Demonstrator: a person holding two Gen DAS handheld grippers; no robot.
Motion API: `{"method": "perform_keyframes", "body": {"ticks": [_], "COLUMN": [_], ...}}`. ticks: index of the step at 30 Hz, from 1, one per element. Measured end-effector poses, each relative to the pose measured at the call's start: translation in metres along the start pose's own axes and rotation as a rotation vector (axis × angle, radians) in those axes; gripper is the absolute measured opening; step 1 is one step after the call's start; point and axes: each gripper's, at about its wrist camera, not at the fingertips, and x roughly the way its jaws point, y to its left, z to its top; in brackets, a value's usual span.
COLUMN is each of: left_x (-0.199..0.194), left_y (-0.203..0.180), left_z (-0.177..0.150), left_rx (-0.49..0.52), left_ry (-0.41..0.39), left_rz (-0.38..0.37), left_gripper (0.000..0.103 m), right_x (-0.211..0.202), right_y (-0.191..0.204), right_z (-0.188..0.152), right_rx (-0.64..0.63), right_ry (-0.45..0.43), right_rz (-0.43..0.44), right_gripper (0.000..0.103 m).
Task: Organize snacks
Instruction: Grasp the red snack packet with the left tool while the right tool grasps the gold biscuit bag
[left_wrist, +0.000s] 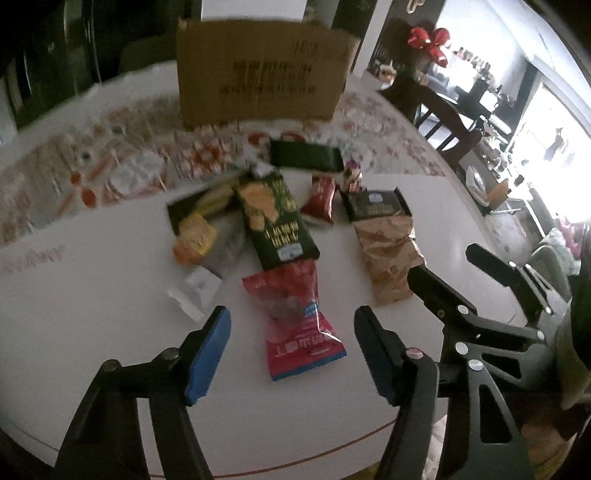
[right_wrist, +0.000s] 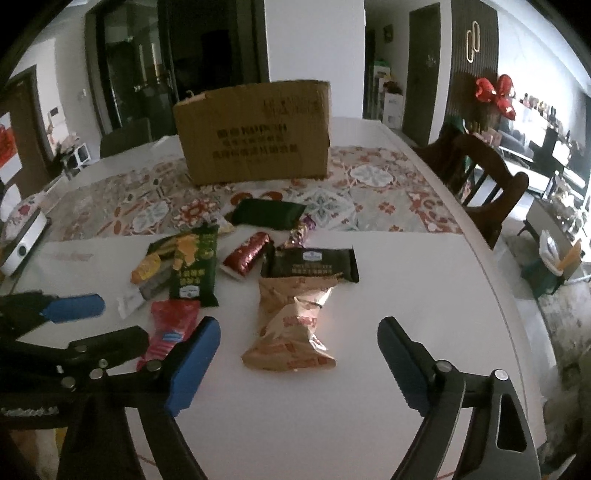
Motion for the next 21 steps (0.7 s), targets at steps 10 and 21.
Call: {"method": "perform_keyframes", "body": {"ticks": [10,21], "left_x": [0.028,0.045], "left_y": [0.004,0.002], "left_z": [0.007,0.008], "left_rx": [-0.062,-0.07], "left_ry": [0.071,0.099], "left_rz": [-0.025,0.006], "left_gripper": [0.054,0.042], "right_x": [0.027,0.042], "right_y": [-0.008,-0.011], "right_z": [0.0,-0.002], "right_rx": [0.049,0.08], "right_ry": [0.066,0.1], "right_rz": [0.044,0.091], "right_gripper": [0.075,0.063]}}
